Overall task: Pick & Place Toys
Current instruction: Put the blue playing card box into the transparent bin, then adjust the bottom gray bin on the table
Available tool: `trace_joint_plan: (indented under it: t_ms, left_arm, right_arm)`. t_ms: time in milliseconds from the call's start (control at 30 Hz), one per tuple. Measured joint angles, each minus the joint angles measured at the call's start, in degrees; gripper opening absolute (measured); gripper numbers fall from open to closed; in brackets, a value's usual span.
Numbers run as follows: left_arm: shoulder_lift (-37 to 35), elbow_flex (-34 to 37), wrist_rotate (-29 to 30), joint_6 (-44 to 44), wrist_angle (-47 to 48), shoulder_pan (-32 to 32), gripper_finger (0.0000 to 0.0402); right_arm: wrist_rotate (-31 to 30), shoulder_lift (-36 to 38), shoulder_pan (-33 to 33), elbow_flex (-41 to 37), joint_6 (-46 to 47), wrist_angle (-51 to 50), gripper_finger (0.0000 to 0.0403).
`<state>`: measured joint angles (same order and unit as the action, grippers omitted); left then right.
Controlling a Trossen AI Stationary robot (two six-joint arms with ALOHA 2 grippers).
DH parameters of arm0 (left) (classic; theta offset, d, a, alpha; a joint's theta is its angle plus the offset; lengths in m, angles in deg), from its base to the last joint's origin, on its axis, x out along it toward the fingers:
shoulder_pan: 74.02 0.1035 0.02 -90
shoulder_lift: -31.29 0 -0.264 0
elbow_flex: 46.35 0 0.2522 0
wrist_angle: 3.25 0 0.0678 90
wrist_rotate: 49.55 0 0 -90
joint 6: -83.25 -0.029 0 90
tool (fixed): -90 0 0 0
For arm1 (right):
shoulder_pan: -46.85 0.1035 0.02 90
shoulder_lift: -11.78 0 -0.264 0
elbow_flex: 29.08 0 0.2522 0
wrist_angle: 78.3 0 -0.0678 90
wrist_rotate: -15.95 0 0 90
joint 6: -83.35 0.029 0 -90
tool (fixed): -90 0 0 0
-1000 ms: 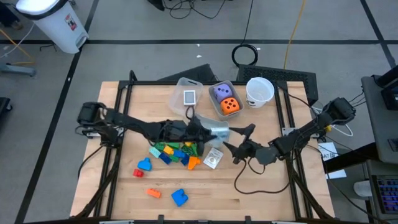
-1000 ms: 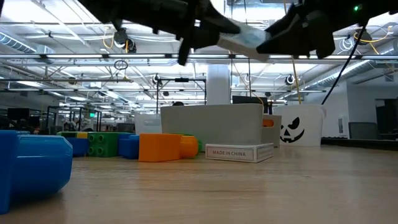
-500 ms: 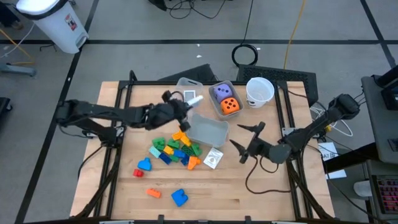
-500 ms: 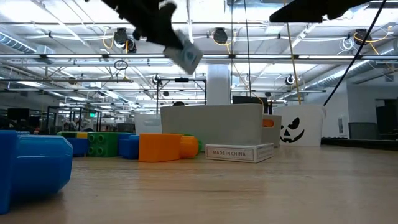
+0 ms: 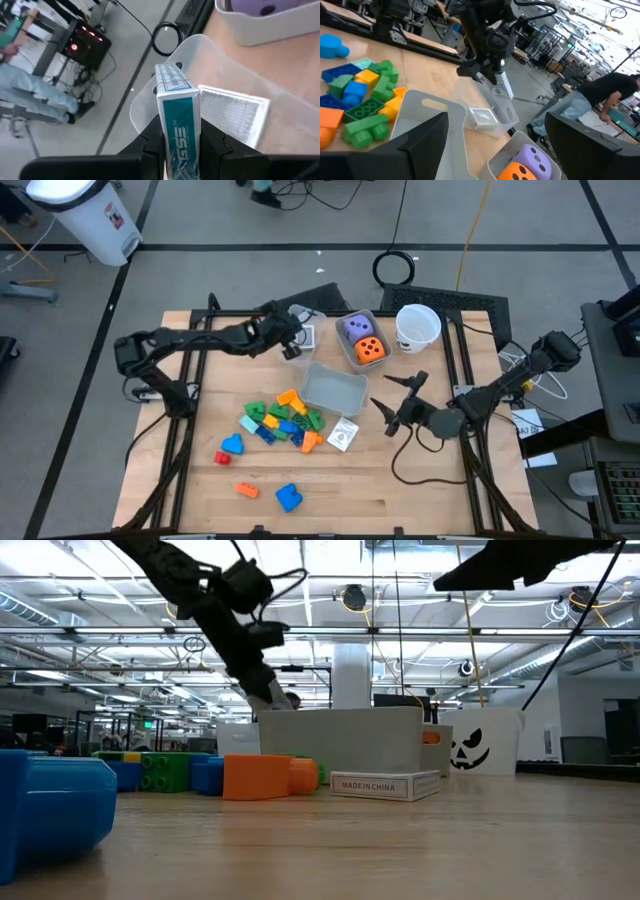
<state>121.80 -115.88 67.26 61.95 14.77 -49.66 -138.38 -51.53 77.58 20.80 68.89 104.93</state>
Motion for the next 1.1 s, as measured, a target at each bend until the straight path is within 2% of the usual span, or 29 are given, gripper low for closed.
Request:
trace_joint_plan:
  t_ms: [233, 333, 533, 700, 900, 1100]
  left_arm:
    - [5.43, -0.02, -1.48, -7.12, -0.96, 0.23, 0.0073]
    - [7.55, -0.02, -1.3, -7.5, -1.18, -0.07, 0.011]
    - [8.72, -0.01, -0.02, -7.63, -1.6, -1.11, 0.0199]
    - [8.13, -0.04, 4.02, -5.23, -1.6, -3.01, 0.0241]
    - [8.16, -0.04, 7.74, -3.45, -1.55, -6.76, 0.026]
    - [8.16, -0.04, 10.61, -6.03, -1.71, -10.36, 0.0253]
  right_arm:
    - [0.95, 0.0, -1.25, 0.0, 2.64, -2.71, 0.0313]
    - [3.19, 0.0, -1.61, 0.0, 4.0, -2.69, 0.0313]
    - [3.33, -0.01, -1.79, 0.0, 4.9, -2.51, 0.0313]
    - [3.36, -0.01, -1.79, 0.0, 6.2, -2.29, 0.0313]
    - [4.87, -0.02, -1.76, 0.0, 6.31, -2.1, 0.0313]
    - [4.87, -0.02, -1.76, 0.0, 6.31, -2.08, 0.0313]
